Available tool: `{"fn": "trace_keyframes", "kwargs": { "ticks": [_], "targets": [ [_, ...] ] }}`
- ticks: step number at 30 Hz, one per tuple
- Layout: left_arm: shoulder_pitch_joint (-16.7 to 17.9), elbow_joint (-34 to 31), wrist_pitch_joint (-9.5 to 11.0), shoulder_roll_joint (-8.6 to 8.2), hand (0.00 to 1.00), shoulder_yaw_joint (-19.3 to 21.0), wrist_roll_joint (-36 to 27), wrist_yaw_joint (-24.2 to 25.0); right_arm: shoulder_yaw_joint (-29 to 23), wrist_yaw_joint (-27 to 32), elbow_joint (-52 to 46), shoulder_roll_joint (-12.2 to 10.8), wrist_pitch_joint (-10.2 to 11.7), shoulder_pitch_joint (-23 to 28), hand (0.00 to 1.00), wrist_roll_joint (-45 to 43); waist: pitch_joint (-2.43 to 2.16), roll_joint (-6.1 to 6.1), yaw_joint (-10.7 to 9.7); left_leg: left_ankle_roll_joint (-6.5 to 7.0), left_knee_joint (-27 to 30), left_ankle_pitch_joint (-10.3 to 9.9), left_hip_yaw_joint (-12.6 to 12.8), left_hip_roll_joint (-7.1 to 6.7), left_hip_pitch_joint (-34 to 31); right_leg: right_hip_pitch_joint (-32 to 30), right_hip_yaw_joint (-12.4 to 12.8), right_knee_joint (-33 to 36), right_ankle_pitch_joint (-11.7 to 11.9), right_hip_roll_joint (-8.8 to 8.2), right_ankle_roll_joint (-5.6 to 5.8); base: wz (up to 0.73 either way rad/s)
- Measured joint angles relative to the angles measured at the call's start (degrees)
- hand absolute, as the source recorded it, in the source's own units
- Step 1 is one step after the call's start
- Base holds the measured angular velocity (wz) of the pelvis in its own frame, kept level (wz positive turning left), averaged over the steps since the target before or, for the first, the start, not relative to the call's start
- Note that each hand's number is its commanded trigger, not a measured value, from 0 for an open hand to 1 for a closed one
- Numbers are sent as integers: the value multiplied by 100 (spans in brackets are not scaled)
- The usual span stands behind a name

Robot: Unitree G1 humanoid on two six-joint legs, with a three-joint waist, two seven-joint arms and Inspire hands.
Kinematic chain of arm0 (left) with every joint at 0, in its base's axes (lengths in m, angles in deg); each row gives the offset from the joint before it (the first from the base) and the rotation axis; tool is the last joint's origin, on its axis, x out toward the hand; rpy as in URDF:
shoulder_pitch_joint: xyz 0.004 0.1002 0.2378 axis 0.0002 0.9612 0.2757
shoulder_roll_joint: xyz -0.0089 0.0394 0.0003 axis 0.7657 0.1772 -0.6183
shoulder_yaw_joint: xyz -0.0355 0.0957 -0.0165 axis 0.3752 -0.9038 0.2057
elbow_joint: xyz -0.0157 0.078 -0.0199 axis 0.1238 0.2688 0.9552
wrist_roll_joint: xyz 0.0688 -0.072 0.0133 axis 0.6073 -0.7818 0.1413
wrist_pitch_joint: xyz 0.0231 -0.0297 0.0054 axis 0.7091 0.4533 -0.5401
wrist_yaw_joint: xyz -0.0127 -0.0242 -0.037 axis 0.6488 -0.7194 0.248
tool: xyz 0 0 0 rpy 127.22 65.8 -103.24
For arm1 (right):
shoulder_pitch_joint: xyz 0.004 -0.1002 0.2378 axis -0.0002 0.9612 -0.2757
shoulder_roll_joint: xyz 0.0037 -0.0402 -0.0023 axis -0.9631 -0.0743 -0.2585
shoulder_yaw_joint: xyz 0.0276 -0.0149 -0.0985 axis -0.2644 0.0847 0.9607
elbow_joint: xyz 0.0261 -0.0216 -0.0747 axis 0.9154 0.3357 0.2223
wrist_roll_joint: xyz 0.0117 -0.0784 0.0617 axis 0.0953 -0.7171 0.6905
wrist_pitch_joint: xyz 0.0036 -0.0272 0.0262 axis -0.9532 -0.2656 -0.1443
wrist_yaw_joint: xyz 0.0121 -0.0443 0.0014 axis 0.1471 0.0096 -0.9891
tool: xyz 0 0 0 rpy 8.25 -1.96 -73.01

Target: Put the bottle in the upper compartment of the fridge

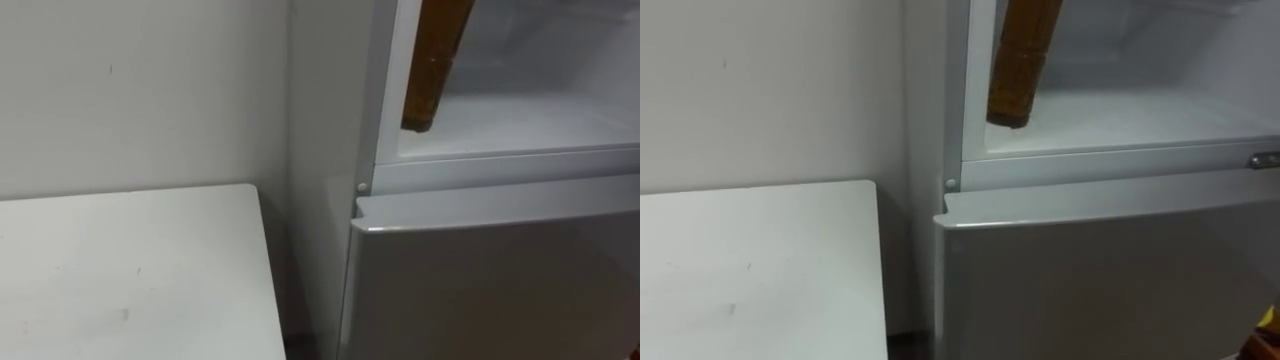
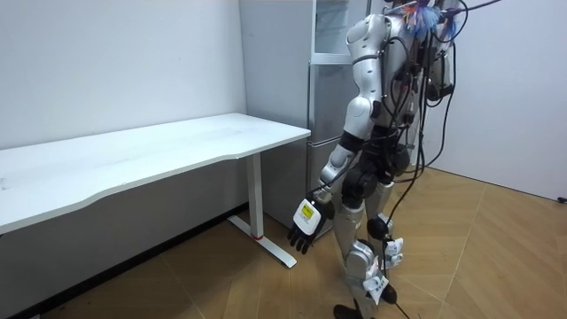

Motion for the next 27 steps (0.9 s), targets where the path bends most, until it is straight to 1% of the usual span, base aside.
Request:
{"fn": "trace_keyframes", "kwargs": {
  "ticks": [6,11,14,16,19,22,27],
  "targets": [
    [-21,275,-8,-10,0,-30,0,-12,236,-144,-68,0,-1,-1,0,-215,9,13,47,0,7,0,0,4,-5,-7,-5,7,1,0,-1,0],
    [-24,356,-8,-23,0,-227,37,-18,487,-315,-259,0,-1,0,0,-229,20,38,145,0,7,0,-3,6,-3,-6,-11,12,2,-1,-3,0],
    [-23,401,-10,-26,0,-259,48,-15,666,-428,-311,-2,1,1,0,-595,10,63,172,0,18,-1,-5,6,-6,5,-21,0,2,-4,-4,0],
    [-28,401,-10,-27,0,-362,49,-14,781,-551,-423,-3,4,2,0,-714,3,105,175,0,18,0,-4,2,-3,9,-19,-4,4,-8,-4,0],
    [-105,395,-3,-30,0,-404,48,-15,941,-722,-504,-3,48,2,0,-880,-4,144,277,0,19,0,-4,4,8,15,-20,-5,5,-6,-7,0],
    [-148,391,0,-30,0,-408,44,-18,999,-796,-504,-3,109,2,0,-886,-5,147,337,0,19,0,-8,4,8,23,-24,-7,5,-6,-7,0],
    [-163,373,-6,-29,0,-415,43,-16,1090,-886,-565,-3,124,1,0,-864,-4,146,349,0,19,0,-18,5,3,21,-25,-7,4,-7,-6,0]
  ]
}}
